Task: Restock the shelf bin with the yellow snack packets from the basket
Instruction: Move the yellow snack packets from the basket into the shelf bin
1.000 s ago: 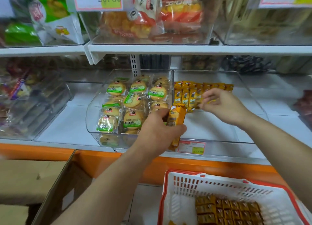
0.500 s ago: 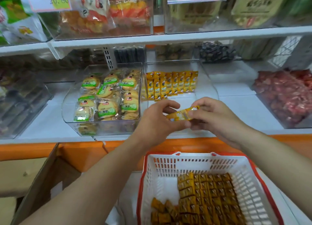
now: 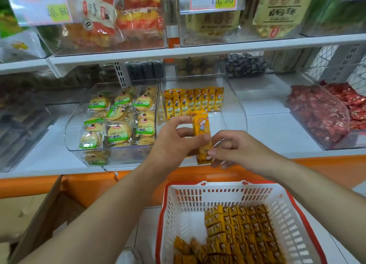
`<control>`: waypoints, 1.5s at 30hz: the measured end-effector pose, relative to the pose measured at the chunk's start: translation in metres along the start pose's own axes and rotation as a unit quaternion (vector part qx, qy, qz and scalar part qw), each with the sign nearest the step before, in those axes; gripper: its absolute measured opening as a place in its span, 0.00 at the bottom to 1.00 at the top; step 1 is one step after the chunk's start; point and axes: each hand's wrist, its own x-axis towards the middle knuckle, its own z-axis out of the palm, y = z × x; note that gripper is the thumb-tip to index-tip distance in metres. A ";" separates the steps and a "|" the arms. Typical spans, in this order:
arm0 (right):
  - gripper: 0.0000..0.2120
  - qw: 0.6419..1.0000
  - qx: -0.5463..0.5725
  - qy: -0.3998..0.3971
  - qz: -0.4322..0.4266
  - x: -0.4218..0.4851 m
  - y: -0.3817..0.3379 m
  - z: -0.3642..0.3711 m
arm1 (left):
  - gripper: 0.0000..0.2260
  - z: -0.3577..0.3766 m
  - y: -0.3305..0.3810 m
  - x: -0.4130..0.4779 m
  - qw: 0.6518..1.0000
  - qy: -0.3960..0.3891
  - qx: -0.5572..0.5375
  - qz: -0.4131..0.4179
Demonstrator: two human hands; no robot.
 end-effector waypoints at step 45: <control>0.22 0.891 -0.345 0.290 0.041 0.248 0.045 -0.038 | 0.23 -0.091 -0.046 0.054 0.924 0.116 0.356 -0.076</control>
